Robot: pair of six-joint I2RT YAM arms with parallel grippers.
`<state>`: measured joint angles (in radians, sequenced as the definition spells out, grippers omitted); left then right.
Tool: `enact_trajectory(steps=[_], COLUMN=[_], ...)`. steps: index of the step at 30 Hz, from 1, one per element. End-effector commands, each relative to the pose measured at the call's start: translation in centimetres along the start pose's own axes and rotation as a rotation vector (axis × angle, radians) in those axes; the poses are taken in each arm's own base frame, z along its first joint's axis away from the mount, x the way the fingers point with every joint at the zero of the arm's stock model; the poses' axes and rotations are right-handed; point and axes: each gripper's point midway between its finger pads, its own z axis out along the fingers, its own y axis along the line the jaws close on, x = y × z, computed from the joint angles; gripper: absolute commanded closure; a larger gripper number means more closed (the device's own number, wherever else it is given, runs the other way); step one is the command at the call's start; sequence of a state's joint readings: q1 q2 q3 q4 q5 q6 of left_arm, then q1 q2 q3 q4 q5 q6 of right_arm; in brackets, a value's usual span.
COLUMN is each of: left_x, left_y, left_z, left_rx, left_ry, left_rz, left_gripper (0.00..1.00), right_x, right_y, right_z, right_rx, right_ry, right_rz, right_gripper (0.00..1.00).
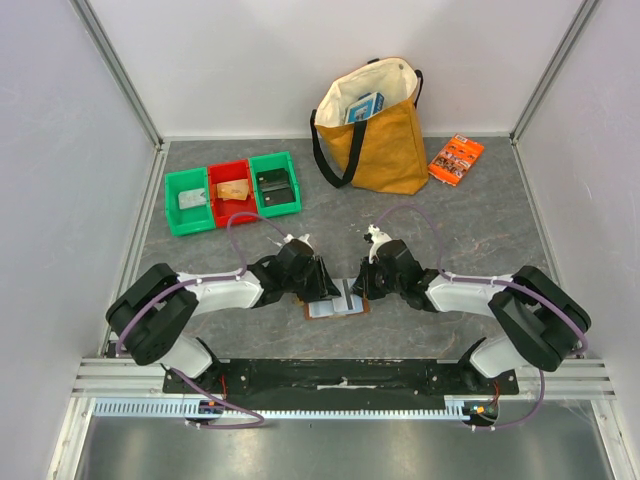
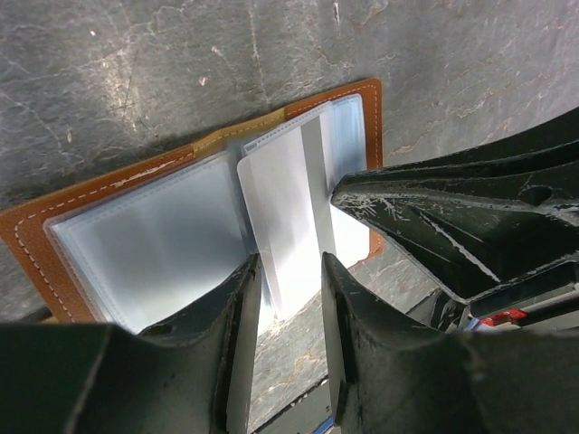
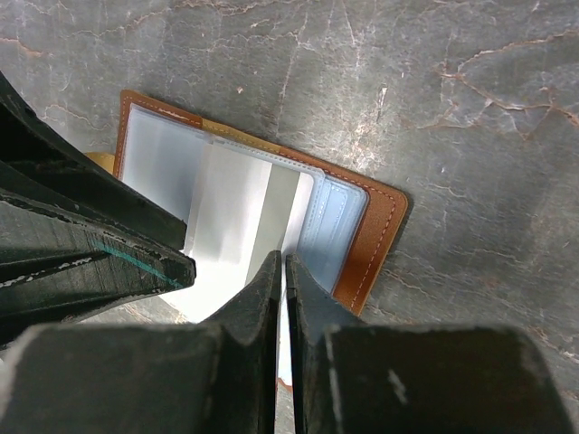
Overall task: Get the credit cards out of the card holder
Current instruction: Remove the credit card from the card holder.
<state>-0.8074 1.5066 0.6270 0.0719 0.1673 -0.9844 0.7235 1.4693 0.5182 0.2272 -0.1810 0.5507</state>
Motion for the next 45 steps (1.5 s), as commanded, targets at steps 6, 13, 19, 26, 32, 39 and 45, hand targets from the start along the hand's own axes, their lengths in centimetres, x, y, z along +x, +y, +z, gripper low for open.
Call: enact_trajectory(steps=[6,13,19,26,32,39,45], left_x=[-0.3,-0.5,-0.3,0.0,-0.1,-0.2,-0.2], left_y=[-1.1,-1.8,-2.1,-2.5,-2.2,-2.3,-1.4], left_z=[-0.1,-1.0,-1.2,-1.1,-1.5,-1.8,-2.1], left_rx=[0.076,0.148,0.222,0.265,0.293,0.332,0.312], left_ry=[-0.034,-0.071,-0.097,-0.083,-0.105,-0.122,-0.136], left_rz=[-0.044,-0.118,-0.172,-0.186,-0.209,-0.219,-0.233], left_gripper=[0.67,0.75,0.76,0.82,0.87,0.98,0.98], right_x=[2.9,3.1,3.3,3.3,3.4,3.7,3.8], right_y=[-1.7,-1.8,-1.8,-1.8,-1.8,-2.0,-2.3], right_z=[0.1,0.1,0.2,0.2,0.2,0.3,0.3], right_rx=[0.049,0.048,0.047,0.046,0.045,0.046,0.055], right_ry=[0.090,0.094,0.101,0.103,0.105,0.117,0.125], right_rz=[0.022,0.024,0.023,0.026,0.028,0.032,0.040], right_gripper=[0.89,0.89,0.89,0.89,0.89,0.89,0.89])
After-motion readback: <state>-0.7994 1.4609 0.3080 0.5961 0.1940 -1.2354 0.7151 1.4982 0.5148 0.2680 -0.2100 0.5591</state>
